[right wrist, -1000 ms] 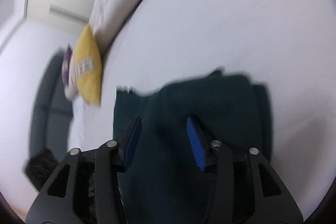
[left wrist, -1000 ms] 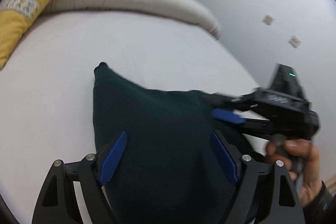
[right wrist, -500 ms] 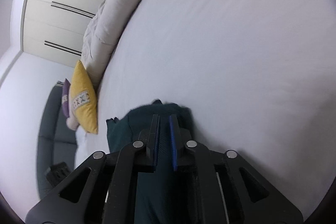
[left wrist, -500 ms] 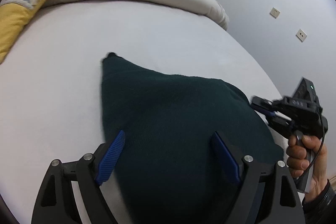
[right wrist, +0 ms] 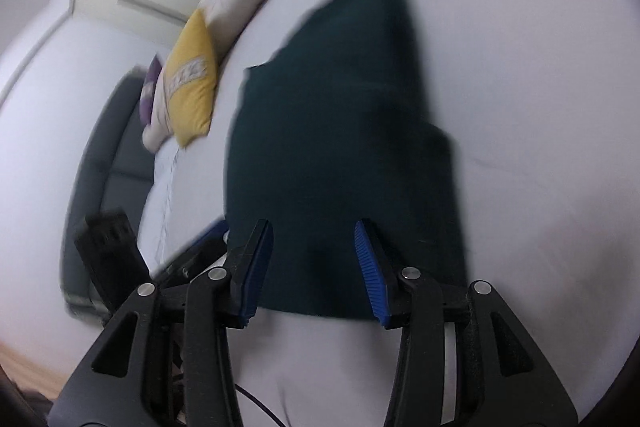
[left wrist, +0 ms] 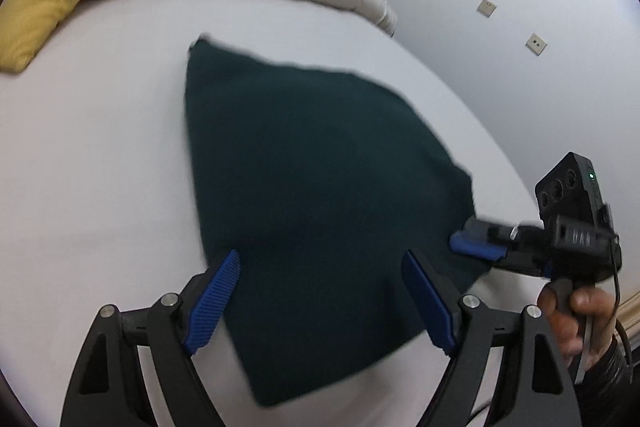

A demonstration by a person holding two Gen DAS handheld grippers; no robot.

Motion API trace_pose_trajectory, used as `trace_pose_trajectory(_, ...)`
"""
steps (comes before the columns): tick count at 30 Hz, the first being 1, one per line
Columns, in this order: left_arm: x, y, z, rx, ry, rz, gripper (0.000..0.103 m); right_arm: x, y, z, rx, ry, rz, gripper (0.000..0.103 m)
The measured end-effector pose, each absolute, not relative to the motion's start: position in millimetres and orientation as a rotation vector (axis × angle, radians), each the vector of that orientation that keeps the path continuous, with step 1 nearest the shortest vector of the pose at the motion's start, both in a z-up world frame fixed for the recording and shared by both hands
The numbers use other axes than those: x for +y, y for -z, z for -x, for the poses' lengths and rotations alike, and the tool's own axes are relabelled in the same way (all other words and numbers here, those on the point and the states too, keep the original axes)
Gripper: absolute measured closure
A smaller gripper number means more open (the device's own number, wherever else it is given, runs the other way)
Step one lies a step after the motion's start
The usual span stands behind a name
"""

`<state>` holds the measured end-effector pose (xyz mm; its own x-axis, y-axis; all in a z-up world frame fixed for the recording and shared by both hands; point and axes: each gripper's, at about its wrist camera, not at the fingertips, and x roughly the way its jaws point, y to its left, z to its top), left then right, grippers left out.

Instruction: Fold small clothes

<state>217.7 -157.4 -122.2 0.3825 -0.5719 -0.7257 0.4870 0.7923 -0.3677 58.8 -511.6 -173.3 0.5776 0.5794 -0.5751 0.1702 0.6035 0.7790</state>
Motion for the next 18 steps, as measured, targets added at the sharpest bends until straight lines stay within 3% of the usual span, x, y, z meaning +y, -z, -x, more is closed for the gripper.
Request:
trace_pose_trajectory(2, -152.9, 132.8, -208.5, 0.983, 0.661, 0.073, 0.019, -525.6, 181.3, -44.5, 0.922, -0.28, -0.979, 0.072)
trace_pose_trajectory(6, -142.2, 145.6, -200.3, 0.994, 0.663, 0.094, 0.019, -535.7, 191.4, -16.8, 0.895, -0.268, -0.987, 0.073)
trace_pose_trajectory(8, -140.9, 139.9, -197.5, 0.997, 0.646, 0.097, 0.025, -539.5, 193.5, -3.6, 0.902, -0.253, -0.997, 0.076)
trace_pose_trajectory(9, -137.3, 132.5, -195.4, 0.986, 0.639, 0.104, 0.032, -535.3, 191.8, -2.3, 0.908, -0.237, -0.976, 0.076)
trace_pose_trajectory(10, -132.3, 121.7, -192.3, 0.959, 0.641, 0.117, 0.032, -534.1, 185.7, 3.3, 0.913, -0.214, -0.943, 0.073)
trace_pose_trajectory(12, -119.5, 94.2, -186.9, 0.876, 0.645, 0.163, 0.032, -534.3, 174.5, 11.6, 0.919, -0.167, -0.9, 0.065)
trace_pose_trajectory(14, -114.4, 76.4, -189.7, 0.849, 0.691, 0.228, 0.029, -534.3, 160.6, 17.0, 0.888, -0.17, -0.889, 0.064)
trace_pose_trajectory(18, -131.9, 88.1, -215.6, 0.919, 0.914, 0.409, 0.02, -527.1, 146.2, 2.8, 0.852, -0.236, -0.917, 0.062)
